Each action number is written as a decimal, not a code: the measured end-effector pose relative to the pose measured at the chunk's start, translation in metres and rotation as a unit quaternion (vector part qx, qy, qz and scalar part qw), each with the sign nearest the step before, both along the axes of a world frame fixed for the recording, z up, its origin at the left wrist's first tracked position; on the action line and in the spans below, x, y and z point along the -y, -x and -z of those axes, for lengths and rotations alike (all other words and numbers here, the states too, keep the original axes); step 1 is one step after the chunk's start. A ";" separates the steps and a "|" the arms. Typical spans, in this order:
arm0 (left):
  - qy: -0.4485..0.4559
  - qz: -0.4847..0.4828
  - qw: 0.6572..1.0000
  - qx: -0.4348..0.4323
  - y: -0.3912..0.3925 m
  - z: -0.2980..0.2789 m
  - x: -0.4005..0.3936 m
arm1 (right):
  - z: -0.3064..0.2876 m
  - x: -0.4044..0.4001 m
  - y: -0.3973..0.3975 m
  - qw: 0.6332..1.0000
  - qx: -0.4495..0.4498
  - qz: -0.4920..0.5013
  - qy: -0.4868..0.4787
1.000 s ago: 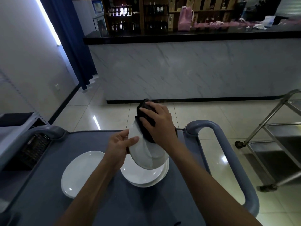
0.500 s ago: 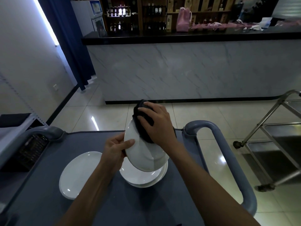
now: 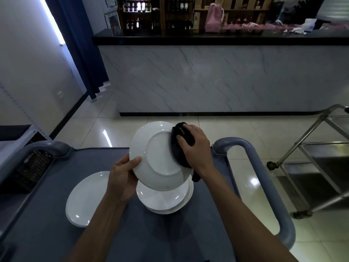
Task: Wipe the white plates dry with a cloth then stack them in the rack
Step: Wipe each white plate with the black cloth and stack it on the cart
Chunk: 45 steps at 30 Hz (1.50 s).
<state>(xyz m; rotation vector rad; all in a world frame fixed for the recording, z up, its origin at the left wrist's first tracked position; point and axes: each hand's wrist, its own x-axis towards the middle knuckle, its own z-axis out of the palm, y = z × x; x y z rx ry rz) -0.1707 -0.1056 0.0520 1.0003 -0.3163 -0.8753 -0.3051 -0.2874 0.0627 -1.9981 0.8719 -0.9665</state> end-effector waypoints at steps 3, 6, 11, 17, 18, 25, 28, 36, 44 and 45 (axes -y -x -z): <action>0.011 -0.025 0.999 -0.025 -0.004 -0.005 0.001 | 0.006 -0.008 0.001 0.999 0.023 0.009 -0.030; 0.016 -0.037 0.999 -0.034 -0.011 -0.010 0.000 | 0.013 -0.023 -0.002 0.996 0.051 0.035 -0.069; 0.008 -0.054 0.998 -0.039 -0.023 -0.009 0.001 | 0.022 -0.048 -0.010 0.993 0.066 0.064 -0.079; -0.011 -0.073 0.996 -0.052 -0.038 -0.008 0.003 | 0.026 -0.074 -0.021 0.993 0.044 0.080 -0.072; -0.014 -0.076 0.996 -0.053 -0.041 -0.008 0.002 | 0.026 -0.079 -0.022 0.993 0.043 0.076 -0.079; -0.051 -0.085 0.994 0.035 -0.062 -0.010 0.005 | 0.038 -0.107 -0.017 0.995 -0.024 0.065 -0.075; -0.087 -0.083 0.970 0.209 -0.067 -0.003 0.008 | 0.038 -0.111 -0.009 0.993 -0.027 0.093 -0.070; -0.084 0.032 0.752 0.653 -0.062 0.023 0.014 | 0.024 -0.106 0.022 0.983 -0.026 0.181 -0.019; -0.061 0.115 0.606 0.785 -0.052 0.056 0.010 | 0.027 -0.119 0.044 0.977 -0.078 0.196 -0.011; -0.060 0.122 0.594 0.793 -0.050 0.058 0.010 | 0.028 -0.121 0.045 0.977 -0.084 0.197 -0.011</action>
